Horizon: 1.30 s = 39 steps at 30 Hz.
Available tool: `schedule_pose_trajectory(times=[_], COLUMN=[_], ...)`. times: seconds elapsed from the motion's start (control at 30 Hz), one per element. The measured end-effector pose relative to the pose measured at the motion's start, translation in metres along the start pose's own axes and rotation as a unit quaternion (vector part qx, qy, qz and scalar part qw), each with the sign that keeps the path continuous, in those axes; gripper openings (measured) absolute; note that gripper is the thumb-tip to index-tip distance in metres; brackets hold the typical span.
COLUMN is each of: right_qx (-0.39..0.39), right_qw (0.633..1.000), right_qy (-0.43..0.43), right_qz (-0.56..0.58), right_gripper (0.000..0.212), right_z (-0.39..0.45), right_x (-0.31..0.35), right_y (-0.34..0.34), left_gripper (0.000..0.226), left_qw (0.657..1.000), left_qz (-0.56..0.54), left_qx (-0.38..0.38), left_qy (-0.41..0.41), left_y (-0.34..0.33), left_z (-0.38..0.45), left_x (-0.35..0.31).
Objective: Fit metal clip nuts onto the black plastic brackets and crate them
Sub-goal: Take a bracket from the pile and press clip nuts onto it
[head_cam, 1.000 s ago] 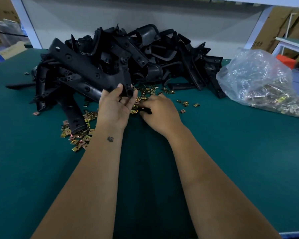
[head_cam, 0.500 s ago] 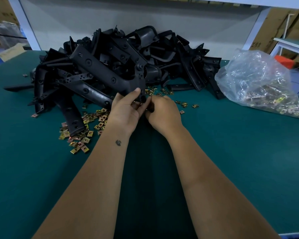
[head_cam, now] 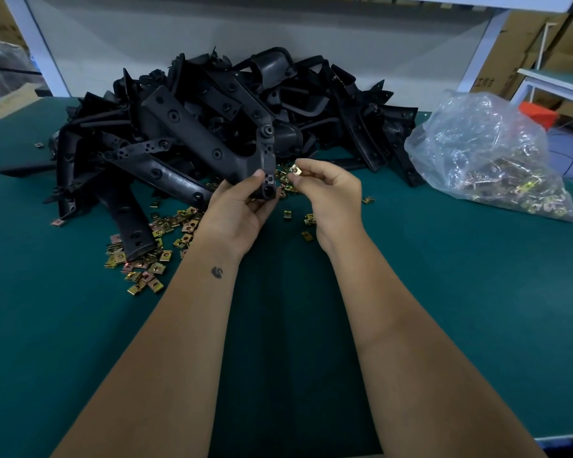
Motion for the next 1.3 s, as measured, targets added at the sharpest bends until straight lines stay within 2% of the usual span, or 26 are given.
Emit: schedule_pose_trajectory(times=[0.27, 0.37, 0.5, 0.7, 1.0, 1.3], right_qx=[0.012, 0.016, 0.038, 0.061, 0.065, 0.069], right_qw=[0.998, 0.995, 0.991, 0.989, 0.992, 0.983], right_qy=[-0.011, -0.009, -0.005, -0.009, 0.0, -0.025], right_qz=[0.062, 0.098, 0.132, 0.132, 0.11, 0.17], right_gripper=[0.021, 0.019, 0.02, 0.028, 0.028, 0.029], right_z=[0.001, 0.0003, -0.0011, -0.0011, 0.0007, -0.0006], right_x=[0.0006, 0.0024, 0.0048, 0.006, 0.0056, 0.0034], right_y=[0.0015, 0.0012, -0.0013, -0.0033, -0.004, -0.0044], left_gripper=[0.008, 0.003, 0.008, 0.01, 0.012, 0.028], left_qw=[0.999, 0.999, 0.998, 0.998, 0.997, 0.997], left_qz=[-0.001, 0.016, 0.033, 0.034, 0.048, 0.053], left_qx=[0.017, 0.029, 0.04, 0.034, 0.043, 0.029], left_qy=[0.04, 0.043, 0.038, 0.037, 0.033, 0.043], left_y=[-0.0022, -0.0043, -0.0064, -0.0057, -0.0073, -0.0097], left_z=[-0.0018, -0.0029, -0.0026, -0.0013, -0.0016, -0.0064], left_x=[0.0045, 0.0059, 0.0075, 0.0076, 0.0073, 0.0083])
Point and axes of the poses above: each hand's wrist, its own z-axis towards the middle knuckle, its own y-axis out of the back of the hand, x = y × z, the point moved 6 cm from there along z, towards the middle knuckle, and after that the axes turned 13 degrees about -z, right-handed, at the moved point
